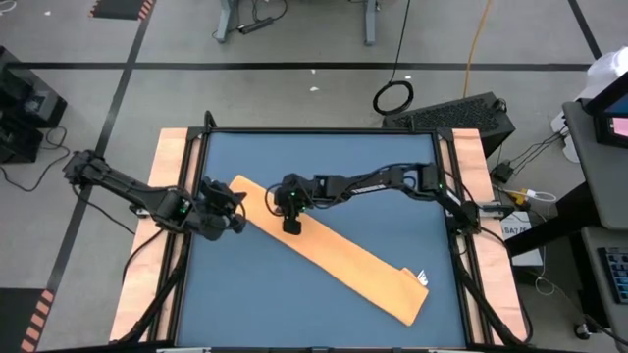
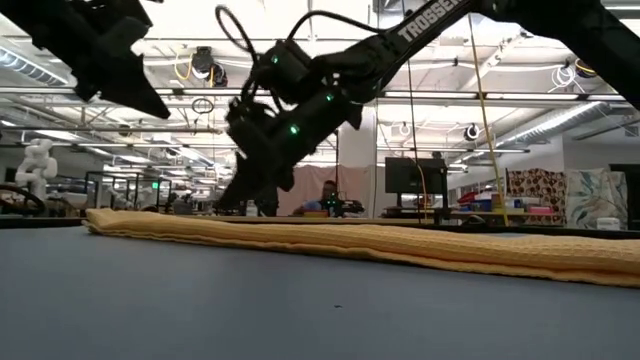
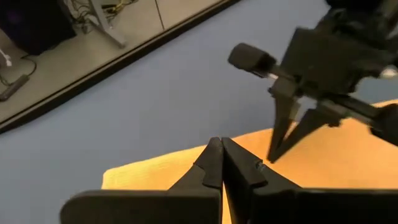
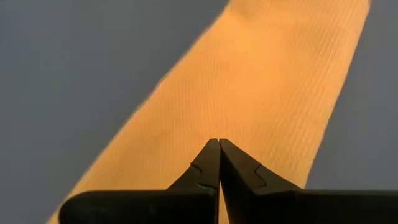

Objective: Roll towel into tight, uniform cylinder
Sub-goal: Fold the orange microfiber cloth

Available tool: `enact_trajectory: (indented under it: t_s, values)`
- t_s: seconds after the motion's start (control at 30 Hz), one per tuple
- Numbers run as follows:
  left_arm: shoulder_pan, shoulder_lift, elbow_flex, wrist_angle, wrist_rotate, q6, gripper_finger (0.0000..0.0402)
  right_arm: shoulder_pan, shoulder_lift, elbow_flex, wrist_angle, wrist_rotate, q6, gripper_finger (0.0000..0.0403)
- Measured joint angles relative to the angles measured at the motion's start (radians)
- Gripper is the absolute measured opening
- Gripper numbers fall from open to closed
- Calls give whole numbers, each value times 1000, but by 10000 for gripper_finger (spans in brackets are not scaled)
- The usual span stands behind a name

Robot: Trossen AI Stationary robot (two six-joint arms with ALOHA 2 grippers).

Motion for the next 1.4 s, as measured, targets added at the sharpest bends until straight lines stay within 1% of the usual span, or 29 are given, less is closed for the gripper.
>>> enact_trajectory:
  t_s: [0.07,0.13,0.23,0.37,0.47,0.57,0.73,0.9,0.97,1.07,1.13,1.2,1.4]
  values:
    - [-9,7,0,15,0,-1,4,0,3,-5,-37,2,-1,0]
    - [-18,10,-1,17,5,0,4,0,19,-2,-28,7,-8,0]
    - [-28,23,0,60,4,13,4,0,36,-4,-86,13,-16,0]
    - [-35,49,1,133,9,67,4,-8,41,1,-146,84,-21,0]
    - [-35,69,-1,157,21,75,4,-28,38,2,-190,121,-18,0]
    - [-35,91,-1,152,26,71,4,-58,26,2,-263,148,14,0]
    - [-35,126,-1,149,25,69,4,-86,25,3,-389,237,57,0]
    - [-35,150,-1,136,25,51,4,-109,15,2,-429,265,93,0]
    - [-35,155,-1,130,25,42,4,-124,1,0,-470,283,103,0]
    - [-35,160,-1,132,24,32,4,-140,-32,-5,-543,378,104,0]
    - [-35,159,-1,133,23,18,4,-150,-57,-8,-595,408,103,0]
    - [-35,160,-1,133,24,17,4,-159,-86,-13,-631,393,103,0]
    - [-35,160,-1,135,22,17,4,-142,-221,-6,-621,216,75,0]
